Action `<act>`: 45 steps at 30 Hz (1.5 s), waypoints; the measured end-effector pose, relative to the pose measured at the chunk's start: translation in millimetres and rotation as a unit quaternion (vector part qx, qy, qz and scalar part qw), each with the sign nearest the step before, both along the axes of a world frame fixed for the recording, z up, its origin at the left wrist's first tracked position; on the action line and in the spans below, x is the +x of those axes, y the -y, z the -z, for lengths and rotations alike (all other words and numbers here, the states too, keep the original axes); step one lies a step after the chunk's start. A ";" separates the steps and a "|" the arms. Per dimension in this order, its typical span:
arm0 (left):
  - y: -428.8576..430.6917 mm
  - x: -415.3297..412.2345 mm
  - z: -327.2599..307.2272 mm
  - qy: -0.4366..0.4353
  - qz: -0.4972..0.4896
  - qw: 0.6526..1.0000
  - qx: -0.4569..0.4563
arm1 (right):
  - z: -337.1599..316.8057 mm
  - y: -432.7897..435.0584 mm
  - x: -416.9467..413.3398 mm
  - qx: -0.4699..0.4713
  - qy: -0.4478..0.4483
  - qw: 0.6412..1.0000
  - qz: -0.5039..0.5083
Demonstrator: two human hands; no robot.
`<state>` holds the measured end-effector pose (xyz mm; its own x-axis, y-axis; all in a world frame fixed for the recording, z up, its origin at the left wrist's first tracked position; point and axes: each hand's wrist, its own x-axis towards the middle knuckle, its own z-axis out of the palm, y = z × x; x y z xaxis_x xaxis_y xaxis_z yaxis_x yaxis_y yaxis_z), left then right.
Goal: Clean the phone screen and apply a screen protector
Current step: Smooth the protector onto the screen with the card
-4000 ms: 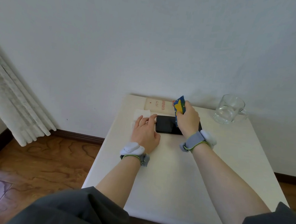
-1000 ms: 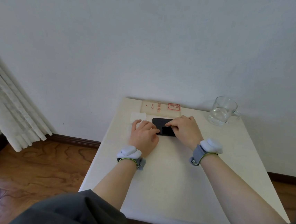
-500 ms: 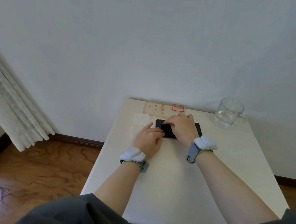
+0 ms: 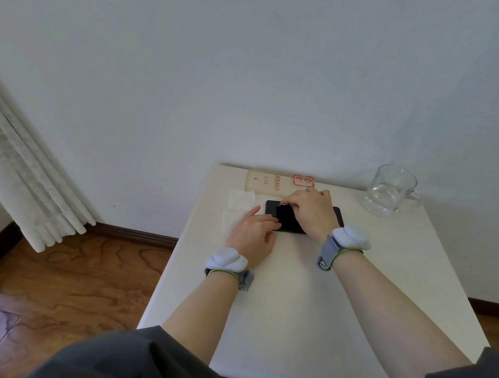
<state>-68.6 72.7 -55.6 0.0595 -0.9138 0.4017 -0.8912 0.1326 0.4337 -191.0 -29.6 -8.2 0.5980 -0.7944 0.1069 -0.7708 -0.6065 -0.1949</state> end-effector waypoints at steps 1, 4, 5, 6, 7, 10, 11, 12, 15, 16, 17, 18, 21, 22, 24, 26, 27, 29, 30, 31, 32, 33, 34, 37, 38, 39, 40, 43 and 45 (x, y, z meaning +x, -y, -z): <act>-0.2 -0.2 0.0 0.000 0.000 1.000 -0.001 | -1.2 1.3 3.0 0.005 0.002 1.000 0.002; -0.6 -0.5 -0.7 0.002 0.000 1.000 0.005 | -1.1 3.2 10.6 0.014 -0.001 1.000 0.007; -0.2 -0.3 -0.8 0.004 0.000 1.000 0.002 | 0.0 2.2 9.8 0.010 0.004 1.000 0.009; -0.2 -0.3 -0.3 0.006 0.001 1.000 -0.005 | 1.8 -0.6 7.0 0.003 0.013 1.000 0.011; -0.1 0.2 0.5 0.008 0.000 1.000 -0.017 | 3.7 -4.0 3.3 -0.006 0.021 1.000 0.008; 1.4 0.4 1.8 0.014 -0.002 0.999 -0.037 | 6.9 -14.6 -7.4 -0.027 0.011 0.999 -0.025; 1.2 0.0 2.6 0.011 -0.002 0.999 -0.037 | 6.8 -16.3 -8.5 -0.031 0.007 0.999 -0.033; 1.1 -0.2 2.7 0.011 -0.001 0.999 -0.035 | 6.0 -16.6 -7.9 -0.032 0.005 0.999 -0.035; 1.4 0.2 1.5 0.011 -0.004 1.000 -0.021 | 3.3 -10.6 2.3 -0.025 -0.006 0.999 -0.029; 1.2 0.1 0.8 0.011 -0.005 1.000 -0.016 | 2.3 -8.4 6.8 -0.022 -0.009 0.999 -0.027; 0.8 0.2 0.3 0.011 -0.005 1.000 -0.015 | 1.1 -6.8 10.5 -0.019 -0.011 0.999 -0.025; 0.9 0.0 0.0 0.011 -0.007 1.000 -0.013 | 0.2 -5.6 12.7 -0.017 -0.015 0.999 -0.024; 0.4 0.4 0.5 0.006 -0.010 1.000 -0.012 | 0.6 -6.7 9.0 -0.023 -0.026 0.999 -0.026; -0.1 0.3 0.4 0.006 -0.007 1.000 -0.011 | 0.9 -7.8 6.2 -0.027 -0.026 0.999 -0.025; -0.3 0.5 0.2 0.006 -0.004 1.000 -0.011 | 0.9 -8.5 4.3 -0.030 -0.028 0.999 -0.023; -0.7 -0.1 -0.9 0.001 -0.004 1.000 -0.004 | -0.6 -7.3 8.4 -0.025 -0.028 0.999 -0.020; -1.0 -0.1 -1.1 -0.002 -0.005 1.000 0.002 | -2.2 -6.1 12.1 -0.021 -0.025 0.999 -0.019; -1.3 -0.3 -2.2 -0.003 -0.006 1.000 0.011 | -5.2 -4.5 17.9 -0.018 -0.022 0.999 -0.018; -1.2 -0.7 -2.5 -0.003 -0.006 1.000 0.013 | -6.0 -3.8 18.7 -0.018 -0.024 0.999 -0.019; -1.2 -0.6 -2.7 -0.003 -0.004 1.000 0.013 | -5.7 -3.6 18.3 -0.018 -0.027 0.999 -0.020; -1.4 -0.8 -2.8 -0.003 -0.003 1.000 0.011 | -4.5 -4.0 16.2 -0.018 -0.028 0.999 -0.020; -1.6 -1.1 -2.7 -0.003 -0.004 1.000 0.004 | -2.6 -4.8 13.5 -0.022 -0.028 0.999 -0.020; -1.5 -1.1 -2.4 0.000 -0.005 1.000 -0.003 | -1.1 -5.6 11.3 -0.027 -0.025 0.999 -0.018; -1.1 -0.4 -1.4 -0.003 -0.002 1.000 0.001 | -2.8 -5.5 13.8 -0.024 -0.016 0.999 -0.013; -1.3 -0.2 -1.8 -0.006 -0.002 1.000 0.007 | -4.3 -4.5 17.7 -0.017 -0.014 1.000 -0.014; -1.4 -0.2 -2.4 -0.006 -0.001 1.000 0.011 | -5.3 -3.2 22.3 -0.009 -0.014 1.000 -0.014; -1.5 -0.6 -2.7 -0.006 -0.001 1.000 0.012 | -5.4 -2.2 25.7 -0.005 -0.017 1.000 -0.014; -1.8 -0.5 -3.6 -0.003 -0.002 1.000 0.013 | -0.3 1.3 22.7 -0.013 0.035 0.999 0.014; -1.9 0.5 -3.4 -0.001 -0.001 1.000 0.010 | 1.3 1.3 12.5 -0.028 0.093 0.994 0.043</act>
<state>-68.2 74.6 -52.2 0.0623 -0.9217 0.3829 -0.8904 0.1220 0.4384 -178.5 -31.0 -9.5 0.4935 -0.8313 0.2559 -0.7740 -0.5539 -0.3067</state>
